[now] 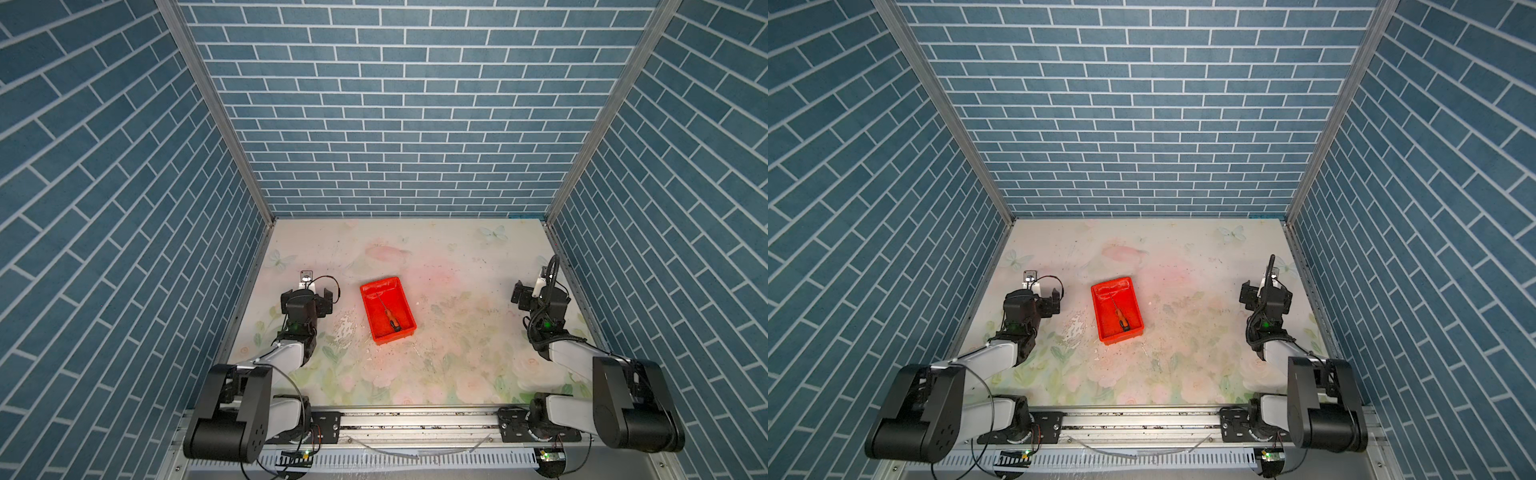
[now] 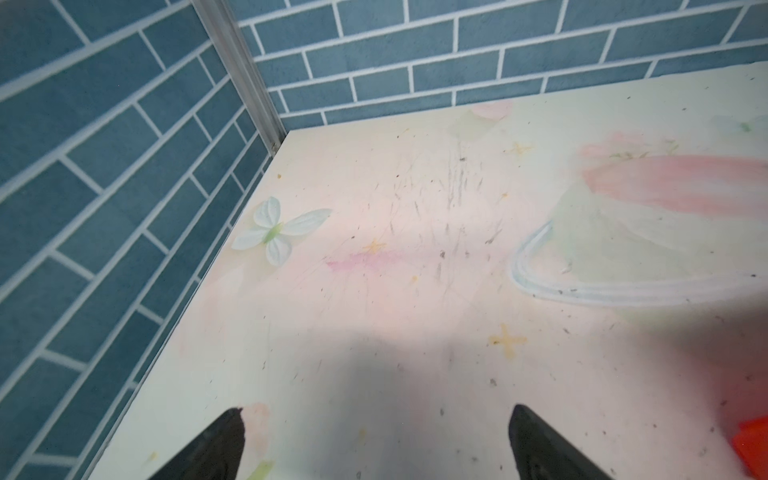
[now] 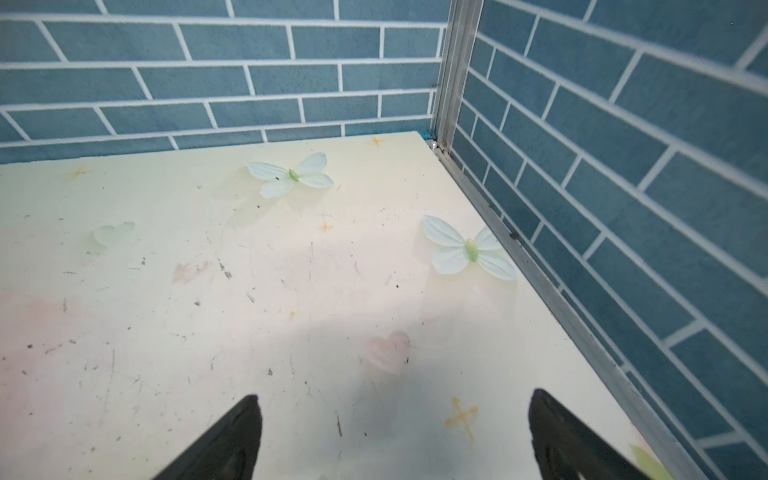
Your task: Put the screwdriver in the bin
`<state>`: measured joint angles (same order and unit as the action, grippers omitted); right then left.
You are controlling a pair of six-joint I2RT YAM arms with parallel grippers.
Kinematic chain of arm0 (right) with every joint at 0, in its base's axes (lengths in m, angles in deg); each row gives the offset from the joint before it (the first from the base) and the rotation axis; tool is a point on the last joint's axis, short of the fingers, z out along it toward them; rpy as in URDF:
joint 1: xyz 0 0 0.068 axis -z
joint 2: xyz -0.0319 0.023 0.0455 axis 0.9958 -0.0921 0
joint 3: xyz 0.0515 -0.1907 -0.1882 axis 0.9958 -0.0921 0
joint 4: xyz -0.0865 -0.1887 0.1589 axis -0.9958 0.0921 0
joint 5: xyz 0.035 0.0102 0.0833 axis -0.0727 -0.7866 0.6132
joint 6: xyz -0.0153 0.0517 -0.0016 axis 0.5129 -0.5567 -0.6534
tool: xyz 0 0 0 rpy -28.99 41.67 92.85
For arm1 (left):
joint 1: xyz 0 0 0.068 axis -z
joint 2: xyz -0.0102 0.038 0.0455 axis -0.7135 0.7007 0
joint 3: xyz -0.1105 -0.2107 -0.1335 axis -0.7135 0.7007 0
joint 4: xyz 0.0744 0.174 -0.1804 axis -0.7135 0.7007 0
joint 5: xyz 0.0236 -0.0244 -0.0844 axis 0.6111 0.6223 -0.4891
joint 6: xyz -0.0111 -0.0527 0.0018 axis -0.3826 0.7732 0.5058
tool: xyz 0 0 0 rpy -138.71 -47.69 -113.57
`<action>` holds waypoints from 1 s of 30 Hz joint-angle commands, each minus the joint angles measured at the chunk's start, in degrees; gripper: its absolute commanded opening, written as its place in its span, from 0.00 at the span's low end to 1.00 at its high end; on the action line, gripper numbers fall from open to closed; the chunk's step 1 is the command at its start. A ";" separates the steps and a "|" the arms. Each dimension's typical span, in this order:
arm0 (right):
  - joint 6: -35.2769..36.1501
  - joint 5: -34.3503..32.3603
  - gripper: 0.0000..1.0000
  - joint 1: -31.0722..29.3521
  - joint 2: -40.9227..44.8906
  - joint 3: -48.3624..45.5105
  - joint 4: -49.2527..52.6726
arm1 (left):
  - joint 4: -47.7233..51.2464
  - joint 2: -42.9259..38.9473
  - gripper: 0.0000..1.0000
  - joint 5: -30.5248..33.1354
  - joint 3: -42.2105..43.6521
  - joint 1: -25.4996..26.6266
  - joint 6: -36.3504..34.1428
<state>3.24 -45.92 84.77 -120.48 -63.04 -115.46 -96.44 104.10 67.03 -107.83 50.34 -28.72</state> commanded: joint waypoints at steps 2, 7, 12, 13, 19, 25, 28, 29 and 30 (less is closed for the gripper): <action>-0.39 3.03 0.99 1.06 -2.85 -0.53 -8.24 | -8.27 4.50 1.00 -3.18 -2.40 -0.69 -1.05; -0.98 5.77 0.99 2.47 -10.21 -1.06 -15.61 | -15.60 14.32 1.00 -3.40 -3.07 -0.91 -0.67; -1.47 5.83 0.99 3.11 -13.04 2.76 -11.22 | -15.06 14.54 1.00 -4.94 -3.66 -2.01 -0.10; -1.37 5.60 0.99 3.11 -12.69 3.33 -9.46 | -13.26 13.90 1.00 -5.24 -3.94 -2.01 0.29; -1.33 5.84 0.99 3.00 -12.92 3.14 -10.12 | -14.64 14.19 1.00 -4.96 -3.66 -2.01 0.09; -1.27 5.66 0.99 3.02 -12.93 3.10 -10.22 | -14.56 14.21 1.00 -4.90 -3.68 -2.01 0.03; -1.28 5.66 0.99 3.03 -12.90 3.03 -10.19 | -14.21 14.18 1.00 -5.16 -3.73 -2.01 0.15; -1.26 5.66 0.99 2.97 -12.91 3.01 -10.31 | -14.11 14.22 1.00 -5.24 -3.85 -2.01 0.21; -1.33 5.66 0.99 2.98 -12.91 3.01 -10.35 | -14.14 14.26 1.00 -5.17 -3.87 -2.01 0.21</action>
<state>3.02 -40.44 87.68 -133.22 -61.66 -125.45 -109.97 118.37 62.33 -110.80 48.74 -28.81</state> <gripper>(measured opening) 0.991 0.996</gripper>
